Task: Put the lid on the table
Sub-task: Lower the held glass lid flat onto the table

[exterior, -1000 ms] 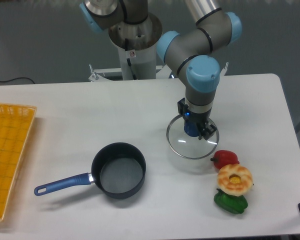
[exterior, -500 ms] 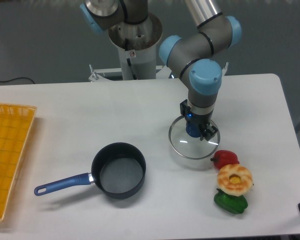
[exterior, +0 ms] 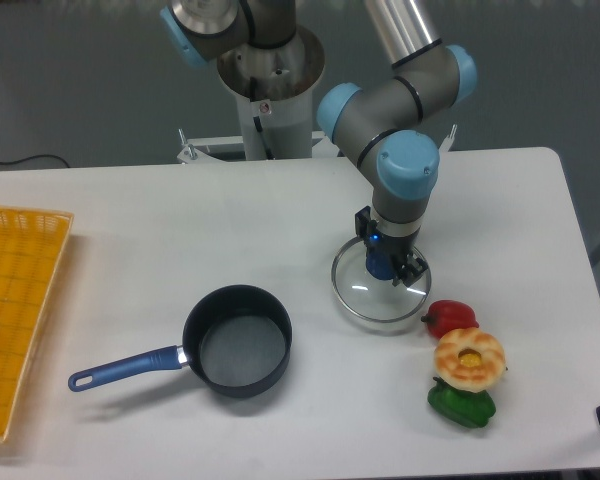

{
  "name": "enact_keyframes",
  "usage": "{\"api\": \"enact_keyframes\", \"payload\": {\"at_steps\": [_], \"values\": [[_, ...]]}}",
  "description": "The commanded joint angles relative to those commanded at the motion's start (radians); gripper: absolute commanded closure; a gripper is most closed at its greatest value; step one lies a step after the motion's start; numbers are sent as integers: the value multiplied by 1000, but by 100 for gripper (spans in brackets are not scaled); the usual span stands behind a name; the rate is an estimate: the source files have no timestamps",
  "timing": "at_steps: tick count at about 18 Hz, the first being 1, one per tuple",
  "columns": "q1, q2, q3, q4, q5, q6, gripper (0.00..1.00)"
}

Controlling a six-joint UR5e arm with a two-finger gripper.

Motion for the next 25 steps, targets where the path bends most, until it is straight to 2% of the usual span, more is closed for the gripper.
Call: {"api": "enact_keyframes", "payload": {"at_steps": [10,21,25], "values": [[-26,21,-34,0,-3,-12,37],[-40,18,-34,3,-3,-23,37],[-41,12,-34,21,-2,-26,37]]}}
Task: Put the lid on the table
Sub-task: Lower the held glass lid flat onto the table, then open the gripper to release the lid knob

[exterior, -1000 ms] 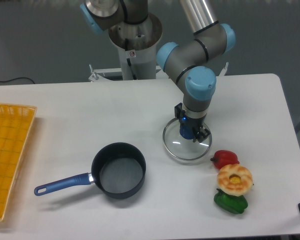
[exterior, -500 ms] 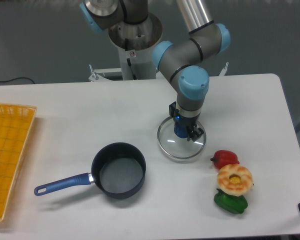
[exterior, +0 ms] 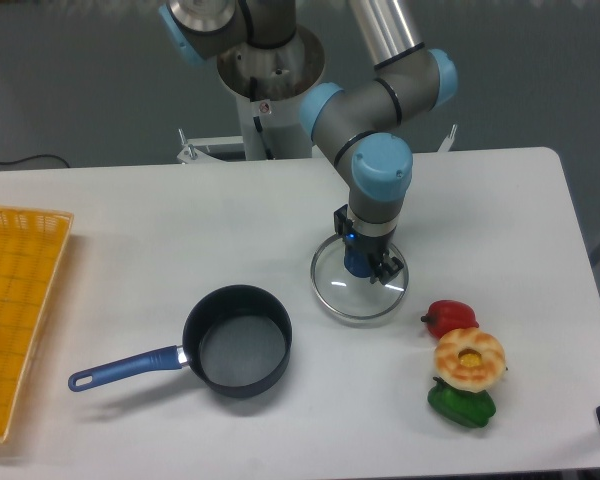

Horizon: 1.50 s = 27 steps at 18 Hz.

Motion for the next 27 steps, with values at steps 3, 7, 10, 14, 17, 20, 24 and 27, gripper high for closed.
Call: {"api": "enact_keyframes", "payload": {"at_steps": [3,7,10,14,17,20,24,27], "values": [[0,-3,0,2,0,-11,37],[-11,-18,0,20,0,-21,37],[-17,-21,2,22,2,-32,37],[-17,-21,2,21,2,-31,37],[-17,-21,2,21,2,-31,37],[-17,-21,2,21,2,-31,37],[-18,-23,0,21,2,-32,37],[-18,-23,0,21,2,-32,37]]}}
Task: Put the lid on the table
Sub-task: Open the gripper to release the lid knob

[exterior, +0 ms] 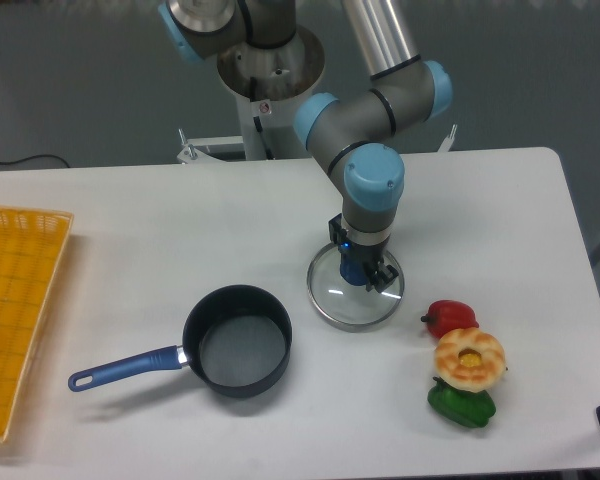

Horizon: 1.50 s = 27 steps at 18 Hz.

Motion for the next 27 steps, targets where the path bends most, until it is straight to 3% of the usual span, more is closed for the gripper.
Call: {"api": "enact_keyframes", "payload": {"at_steps": [19,24,27], "values": [[-2,-6,0,2,5,-6,36],[-3,-6,0,2,5,-6,20],[-3,-6,0,2,5,-5,15]]}}
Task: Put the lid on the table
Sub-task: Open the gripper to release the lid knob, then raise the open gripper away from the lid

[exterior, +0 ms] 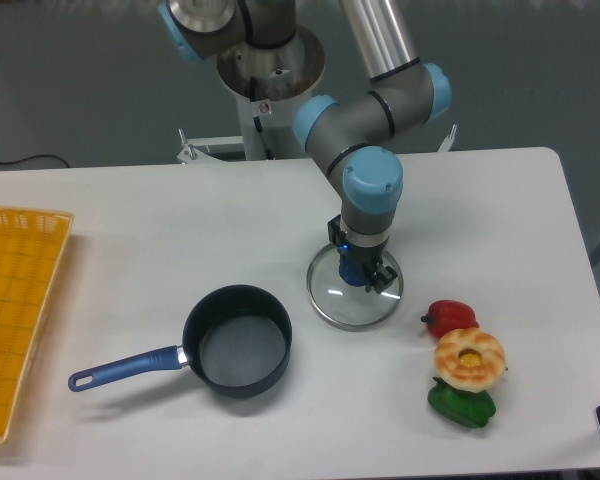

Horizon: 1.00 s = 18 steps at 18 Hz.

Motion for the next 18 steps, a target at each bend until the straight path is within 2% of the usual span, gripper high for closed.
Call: {"api": "enact_keyframes", "payload": {"at_steps": [6,10,12,18], "values": [[0,3,2,0,0,0,12],[-2,12,11,-3,3,3,6],[0,31,17,-5,5,6,2],[-2,72,69,-17,37,12,0]]}}
